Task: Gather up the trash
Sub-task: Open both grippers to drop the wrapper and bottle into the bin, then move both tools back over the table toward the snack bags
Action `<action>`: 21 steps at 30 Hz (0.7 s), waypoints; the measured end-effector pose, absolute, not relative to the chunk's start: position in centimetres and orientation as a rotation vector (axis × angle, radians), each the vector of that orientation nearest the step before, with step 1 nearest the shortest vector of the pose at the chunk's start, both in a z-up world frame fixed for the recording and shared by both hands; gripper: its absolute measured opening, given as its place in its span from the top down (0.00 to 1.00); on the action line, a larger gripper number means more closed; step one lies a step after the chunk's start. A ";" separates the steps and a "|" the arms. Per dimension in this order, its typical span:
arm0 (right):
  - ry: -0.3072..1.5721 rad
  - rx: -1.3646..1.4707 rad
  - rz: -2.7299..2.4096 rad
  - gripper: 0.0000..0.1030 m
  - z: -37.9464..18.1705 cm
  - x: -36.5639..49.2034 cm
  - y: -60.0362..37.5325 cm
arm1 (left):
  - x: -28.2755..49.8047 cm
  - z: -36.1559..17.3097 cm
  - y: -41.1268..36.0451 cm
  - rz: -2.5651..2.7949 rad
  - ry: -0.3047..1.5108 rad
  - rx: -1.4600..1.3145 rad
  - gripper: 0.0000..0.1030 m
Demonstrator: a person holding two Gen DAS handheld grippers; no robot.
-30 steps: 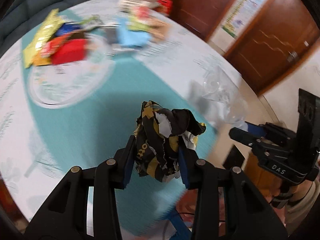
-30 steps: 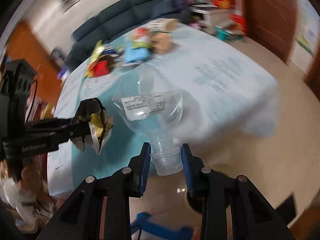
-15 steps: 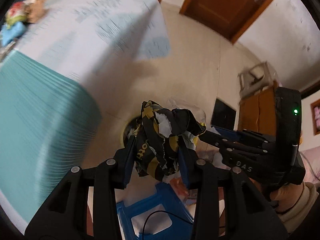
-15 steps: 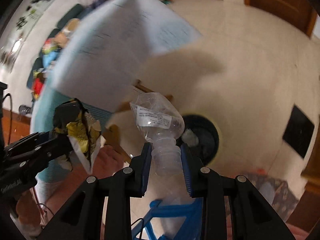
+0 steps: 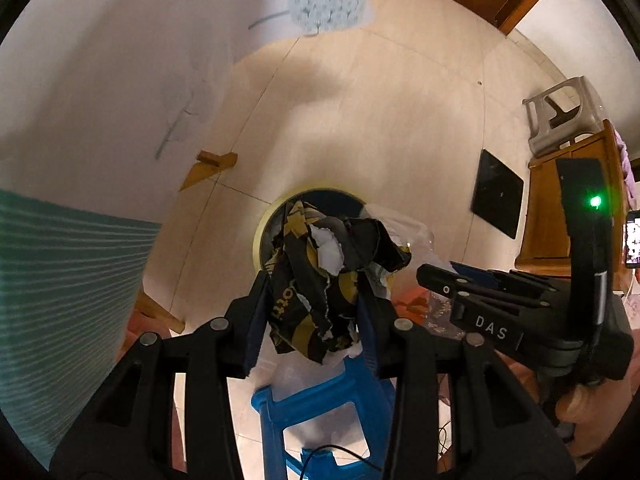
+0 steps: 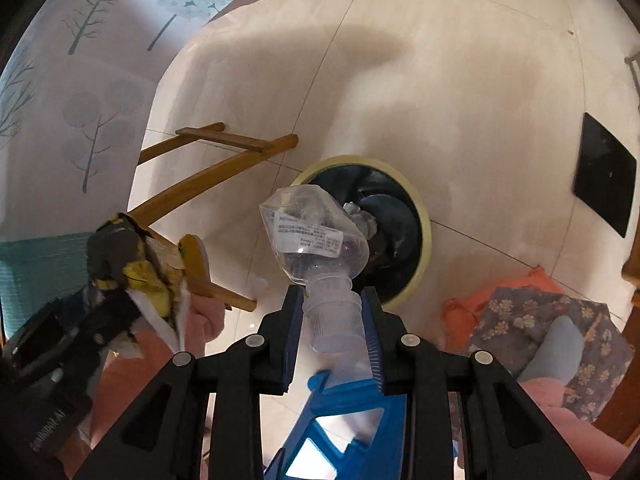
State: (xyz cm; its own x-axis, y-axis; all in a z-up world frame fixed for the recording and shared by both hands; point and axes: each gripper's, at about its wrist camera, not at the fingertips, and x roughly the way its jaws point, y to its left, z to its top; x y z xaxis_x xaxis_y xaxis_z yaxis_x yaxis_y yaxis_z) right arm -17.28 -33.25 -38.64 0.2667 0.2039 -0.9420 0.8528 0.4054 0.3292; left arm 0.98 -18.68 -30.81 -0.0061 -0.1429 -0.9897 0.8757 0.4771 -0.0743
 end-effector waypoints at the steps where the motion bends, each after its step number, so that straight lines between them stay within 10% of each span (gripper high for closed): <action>1: 1.251 1.098 -0.589 0.72 -39.0 -16.8 -33.4 | 1.3 -31.3 -19.1 -0.921 1.336 0.724 0.65; 8: 1.214 1.182 -0.595 0.63 -41.8 -15.9 -34.3 | 2.2 -33.3 -20.1 -0.900 1.319 0.759 0.56; 12: 1.192 1.197 -0.623 0.55 -42.2 -16.5 -34.9 | 2.8 -33.8 -20.5 -0.893 1.314 0.751 0.22; 21: 1.226 1.114 -0.629 0.55 -41.6 -16.3 -34.5 | 2.9 -33.4 -20.9 -0.875 1.297 0.737 0.22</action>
